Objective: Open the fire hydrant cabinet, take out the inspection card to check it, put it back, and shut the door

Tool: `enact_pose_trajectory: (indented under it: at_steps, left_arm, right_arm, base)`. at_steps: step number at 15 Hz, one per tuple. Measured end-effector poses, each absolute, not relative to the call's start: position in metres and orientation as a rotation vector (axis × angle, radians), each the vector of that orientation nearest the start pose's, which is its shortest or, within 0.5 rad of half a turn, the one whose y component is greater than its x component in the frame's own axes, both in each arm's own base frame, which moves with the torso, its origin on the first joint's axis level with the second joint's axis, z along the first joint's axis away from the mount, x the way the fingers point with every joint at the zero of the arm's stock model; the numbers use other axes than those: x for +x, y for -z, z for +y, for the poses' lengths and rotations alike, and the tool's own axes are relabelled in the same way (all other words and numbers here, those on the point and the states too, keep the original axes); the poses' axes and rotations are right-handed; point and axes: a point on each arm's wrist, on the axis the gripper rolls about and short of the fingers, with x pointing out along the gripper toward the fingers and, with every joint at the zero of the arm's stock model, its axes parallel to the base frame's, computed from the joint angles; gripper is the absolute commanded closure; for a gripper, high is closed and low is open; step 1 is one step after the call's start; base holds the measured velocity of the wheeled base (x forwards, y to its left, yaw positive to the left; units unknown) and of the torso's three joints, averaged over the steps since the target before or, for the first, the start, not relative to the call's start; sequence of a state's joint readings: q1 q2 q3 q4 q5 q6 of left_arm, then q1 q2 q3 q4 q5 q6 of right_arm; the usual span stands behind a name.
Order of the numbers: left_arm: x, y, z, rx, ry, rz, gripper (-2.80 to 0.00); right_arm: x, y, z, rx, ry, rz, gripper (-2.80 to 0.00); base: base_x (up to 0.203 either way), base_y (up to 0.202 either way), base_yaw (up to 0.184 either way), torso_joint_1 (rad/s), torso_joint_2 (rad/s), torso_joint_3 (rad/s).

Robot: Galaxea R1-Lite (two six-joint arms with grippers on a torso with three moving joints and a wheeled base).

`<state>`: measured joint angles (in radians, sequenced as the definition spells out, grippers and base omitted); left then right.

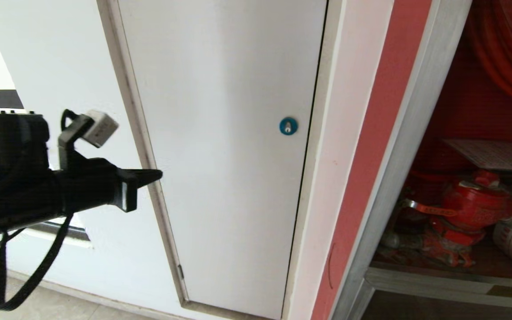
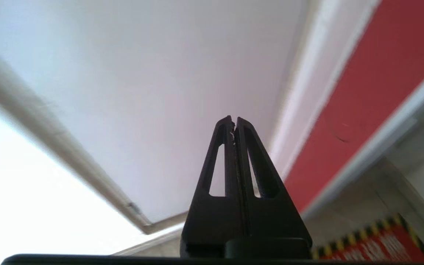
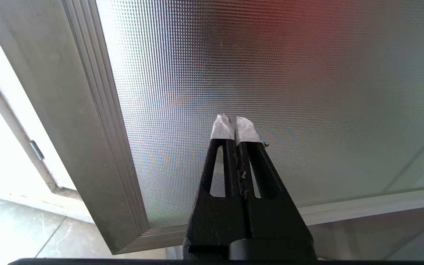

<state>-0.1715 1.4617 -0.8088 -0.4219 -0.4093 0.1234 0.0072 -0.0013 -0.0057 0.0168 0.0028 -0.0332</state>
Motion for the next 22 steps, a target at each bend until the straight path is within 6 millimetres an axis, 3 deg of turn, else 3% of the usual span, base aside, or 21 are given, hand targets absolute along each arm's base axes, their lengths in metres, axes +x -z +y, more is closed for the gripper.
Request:
enact_pose_trajectory:
  at_steps: [4, 8, 13, 22]
  left_arm:
    - [0.187, -0.245, -0.012, 0.098, 0.436, 0.090, 0.00]
    - [0.116, -0.254, 0.009, 0.087, 0.261, -0.051, 0.00]
    - [0.046, -0.231, 0.000, 0.051, 0.244, -0.148, 0.00]
    - [-0.024, -0.188, -0.010, 0.022, 0.398, -0.156, 0.00]
  right_arm:
    - [-0.023, -0.075, 0.000, -0.033, -0.010, 0.010, 0.00]
    - [-0.023, -0.075, 0.000, -0.033, -0.010, 0.009, 0.00]
    - [-0.023, -0.075, 0.000, -0.033, -0.010, 0.009, 0.00]
    - [-0.023, -0.075, 0.000, -0.033, -0.010, 0.009, 0.00]
  base:
    - [0.000, 0.000, 0.000, 0.000, 0.00, 0.000]
    - [0.000, 0.000, 0.000, 0.000, 0.00, 0.000]
    - [0.000, 0.000, 0.000, 0.000, 0.00, 0.000]
    - [0.000, 0.000, 0.000, 0.000, 0.00, 0.000]
